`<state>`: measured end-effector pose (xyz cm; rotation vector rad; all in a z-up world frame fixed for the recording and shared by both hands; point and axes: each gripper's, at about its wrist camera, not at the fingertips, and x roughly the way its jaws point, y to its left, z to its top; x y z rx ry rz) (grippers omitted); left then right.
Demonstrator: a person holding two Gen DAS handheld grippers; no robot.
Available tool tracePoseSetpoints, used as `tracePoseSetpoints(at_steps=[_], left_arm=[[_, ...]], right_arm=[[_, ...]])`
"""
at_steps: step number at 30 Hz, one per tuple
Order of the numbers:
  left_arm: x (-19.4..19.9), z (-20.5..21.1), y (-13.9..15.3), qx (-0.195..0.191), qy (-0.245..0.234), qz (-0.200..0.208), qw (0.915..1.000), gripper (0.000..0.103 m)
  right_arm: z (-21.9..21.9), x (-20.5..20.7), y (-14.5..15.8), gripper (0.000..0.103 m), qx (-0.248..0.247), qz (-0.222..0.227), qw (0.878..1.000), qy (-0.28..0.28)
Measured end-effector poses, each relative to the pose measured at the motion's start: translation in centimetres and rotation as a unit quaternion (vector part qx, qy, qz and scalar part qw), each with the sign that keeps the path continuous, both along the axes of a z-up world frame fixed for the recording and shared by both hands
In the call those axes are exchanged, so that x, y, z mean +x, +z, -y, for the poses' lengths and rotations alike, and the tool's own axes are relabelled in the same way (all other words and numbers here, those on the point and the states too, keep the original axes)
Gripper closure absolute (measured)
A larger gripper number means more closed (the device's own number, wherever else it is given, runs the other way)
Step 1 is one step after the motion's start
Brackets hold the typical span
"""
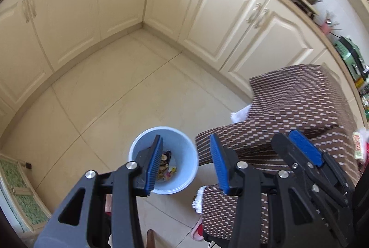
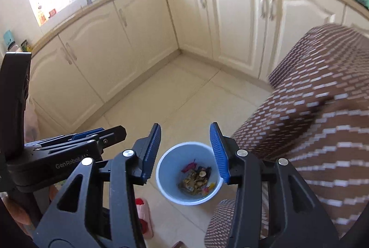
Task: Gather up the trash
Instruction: 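Move both open tools back over the trash on the table, then grasp the red-white sauce packet with the left tool while the right tool grasps the red can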
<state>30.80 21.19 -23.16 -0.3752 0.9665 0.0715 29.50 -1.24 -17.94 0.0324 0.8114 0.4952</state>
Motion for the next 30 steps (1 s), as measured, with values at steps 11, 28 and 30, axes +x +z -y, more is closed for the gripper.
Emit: tracePoseSetpoints(at_steps=[11, 28, 30], left_arm=[[-1.8, 14.5, 8.2, 0.016, -0.129, 0.084, 0.988, 0.055], [-0.2, 38.2, 9.4, 0.067, -0.31, 0.086, 0.9444, 0.054], [0.3, 39.1, 9.1, 0.073, -0.316, 0.085, 0.942, 0.054]], right_arm=[[14.2, -6.3, 8.2, 0.057, 0.012, 0.103, 0.987, -0.119], [36.1, -10.6, 8.5, 0.053, 0.026, 0.119, 0.934, -0.336], [37.2, -10.7, 8.2, 0.053, 0.034, 0.116, 0.932, -0.342]])
